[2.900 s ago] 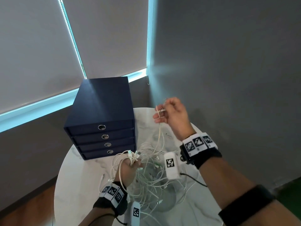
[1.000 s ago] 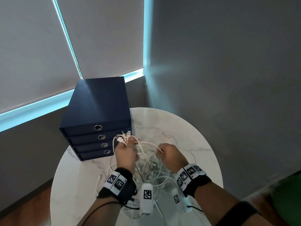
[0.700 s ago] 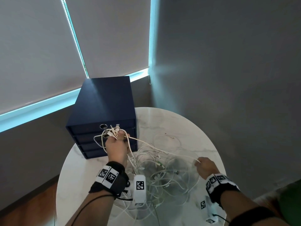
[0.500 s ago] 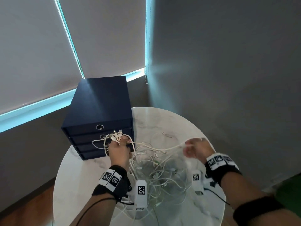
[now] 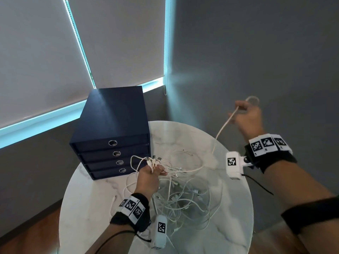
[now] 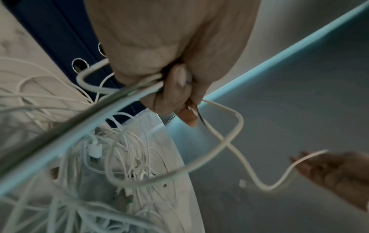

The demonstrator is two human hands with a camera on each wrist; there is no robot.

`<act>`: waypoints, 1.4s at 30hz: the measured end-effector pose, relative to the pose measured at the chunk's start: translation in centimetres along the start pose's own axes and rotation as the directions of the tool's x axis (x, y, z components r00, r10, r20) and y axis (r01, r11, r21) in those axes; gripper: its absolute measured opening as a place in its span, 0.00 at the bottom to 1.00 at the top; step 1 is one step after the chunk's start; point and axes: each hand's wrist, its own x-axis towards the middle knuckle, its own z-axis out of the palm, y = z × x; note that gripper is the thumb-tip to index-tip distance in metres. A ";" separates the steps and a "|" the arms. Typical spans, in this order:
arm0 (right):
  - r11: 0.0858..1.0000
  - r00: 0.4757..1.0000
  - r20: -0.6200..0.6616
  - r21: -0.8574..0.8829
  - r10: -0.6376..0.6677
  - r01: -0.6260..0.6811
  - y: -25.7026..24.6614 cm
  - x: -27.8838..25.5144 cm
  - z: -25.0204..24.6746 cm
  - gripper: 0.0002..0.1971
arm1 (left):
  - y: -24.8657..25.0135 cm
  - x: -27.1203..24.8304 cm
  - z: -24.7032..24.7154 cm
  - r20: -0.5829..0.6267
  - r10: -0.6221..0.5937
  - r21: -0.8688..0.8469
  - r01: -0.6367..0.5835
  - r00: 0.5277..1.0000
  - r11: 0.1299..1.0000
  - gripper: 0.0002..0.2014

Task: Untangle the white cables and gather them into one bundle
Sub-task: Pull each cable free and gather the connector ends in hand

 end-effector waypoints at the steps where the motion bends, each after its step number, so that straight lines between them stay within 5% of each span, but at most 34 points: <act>1: 0.994 0.999 -0.018 -0.102 0.030 -0.032 1.9 0.0 -0.5 0.18 | 0.2 -0.3 0.0 0.034 0.005 0.009 -0.006 0.999 1.000 0.10; 4: 0.931 0.981 -0.052 -0.310 0.185 -0.192 5.5 -1.4 -2.1 0.12 | 0.4 -0.8 -0.3 0.100 0.012 0.081 -0.020 0.995 0.997 0.13; 7: 0.769 0.881 -0.023 -0.479 0.472 -0.424 8.2 -4.2 -3.2 0.19 | 0.2 -0.8 -0.5 0.122 0.020 0.139 -0.037 0.992 0.990 0.15; 9: 0.751 0.861 0.044 -0.513 0.507 -0.416 10.0 -5.8 -2.7 0.23 | 0.4 -1.1 -0.2 0.143 -0.010 0.068 0.000 0.990 0.998 0.14; 12: 0.842 0.875 0.215 -0.443 0.434 -0.308 11.3 -7.7 0.2 0.21 | 1.2 -1.8 0.6 0.213 -0.013 -0.049 0.024 0.977 0.999 0.05; 14: 0.912 0.846 0.415 -0.368 0.335 -0.181 10.4 -9.8 2.7 0.20 | 1.5 -2.0 0.9 0.230 0.024 -0.050 -0.012 0.973 0.999 0.11; 19: 0.997 0.634 0.772 0.020 0.035 -0.080 4.8 -15.1 7.3 0.24 | 3.4 -3.5 1.9 0.272 0.142 -0.111 -0.116 0.952 0.987 0.16; 22: 0.930 0.523 0.848 0.258 -0.089 -0.260 1.7 -17.5 9.9 0.21 | 5.8 -4.5 2.3 0.258 0.214 -0.246 -0.150 0.942 0.958 0.16; 24: 0.860 0.500 0.859 0.335 -0.112 -0.384 0.7 -18.3 10.7 0.14 | 7.3 -4.8 1.6 0.231 0.252 -0.346 -0.163 0.940 0.924 0.15; 27: 0.928 0.548 0.832 0.265 -0.084 -0.260 0.4 -18.0 10.2 0.05 | 8.2 -4.4 -0.3 0.195 0.322 -0.404 -0.224 0.926 0.887 0.16; 32: 0.948 0.817 0.570 0.298 -0.086 -0.108 1.6 -15.7 8.7 0.11 | 7.2 -3.6 -1.7 0.123 0.280 -0.400 -0.211 0.952 0.892 0.14; 36: 0.907 0.957 0.289 0.412 -0.039 -0.088 0.8 -12.4 6.2 0.15 | 5.1 -2.9 -1.7 0.141 0.163 -0.289 -0.117 0.976 0.950 0.13; 39: 0.853 0.996 0.035 0.514 0.088 -0.093 0.7 -8.9 4.0 0.15 | 4.0 -2.8 -1.5 0.213 0.093 -0.216 -0.046 0.973 0.975 0.15; 42: 0.889 0.944 -0.282 0.457 0.169 -0.023 1.2 -5.3 0.5 0.15 | 3.5 -2.8 -1.3 0.238 0.090 -0.274 -0.022 0.967 0.961 0.16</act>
